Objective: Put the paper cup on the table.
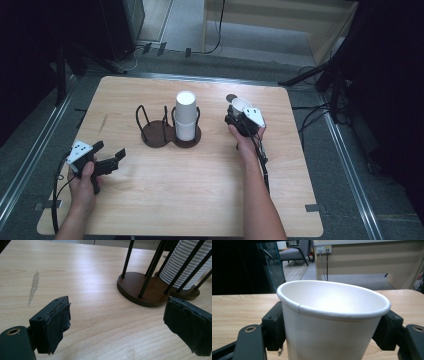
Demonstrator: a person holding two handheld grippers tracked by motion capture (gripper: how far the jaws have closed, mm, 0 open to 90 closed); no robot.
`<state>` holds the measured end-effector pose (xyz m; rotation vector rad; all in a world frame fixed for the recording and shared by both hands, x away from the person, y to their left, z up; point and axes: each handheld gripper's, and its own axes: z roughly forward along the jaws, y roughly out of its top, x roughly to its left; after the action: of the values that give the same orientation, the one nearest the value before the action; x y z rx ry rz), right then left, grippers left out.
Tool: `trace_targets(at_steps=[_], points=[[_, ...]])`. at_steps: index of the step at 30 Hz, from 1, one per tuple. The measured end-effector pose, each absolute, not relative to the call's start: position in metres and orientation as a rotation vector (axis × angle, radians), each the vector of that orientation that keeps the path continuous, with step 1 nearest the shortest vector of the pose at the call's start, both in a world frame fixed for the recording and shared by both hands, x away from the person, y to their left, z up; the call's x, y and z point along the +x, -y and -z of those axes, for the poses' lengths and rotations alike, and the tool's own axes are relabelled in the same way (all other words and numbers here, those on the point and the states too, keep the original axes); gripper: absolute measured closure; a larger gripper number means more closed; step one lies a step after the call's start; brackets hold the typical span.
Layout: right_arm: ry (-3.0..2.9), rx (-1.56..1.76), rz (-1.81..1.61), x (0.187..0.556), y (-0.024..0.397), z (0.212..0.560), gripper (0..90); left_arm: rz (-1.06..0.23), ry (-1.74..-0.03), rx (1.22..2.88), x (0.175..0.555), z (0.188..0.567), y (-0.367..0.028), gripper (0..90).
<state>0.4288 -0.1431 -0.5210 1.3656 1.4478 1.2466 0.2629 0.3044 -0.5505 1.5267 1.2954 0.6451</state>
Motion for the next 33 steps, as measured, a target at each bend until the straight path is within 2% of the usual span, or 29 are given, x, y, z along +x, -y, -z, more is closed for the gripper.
trace_targets(at_steps=[28,33], points=[[-1.54,1.452,-1.12,0.424,0.148,0.533,20.0,-0.642,-1.291,1.534,0.263,0.55,-0.304,7.8],[-1.564,1.446,-1.13,0.422,0.149,0.533,16.6,-0.642,-1.293,1.531,0.263,0.55,-0.304,7.8]])
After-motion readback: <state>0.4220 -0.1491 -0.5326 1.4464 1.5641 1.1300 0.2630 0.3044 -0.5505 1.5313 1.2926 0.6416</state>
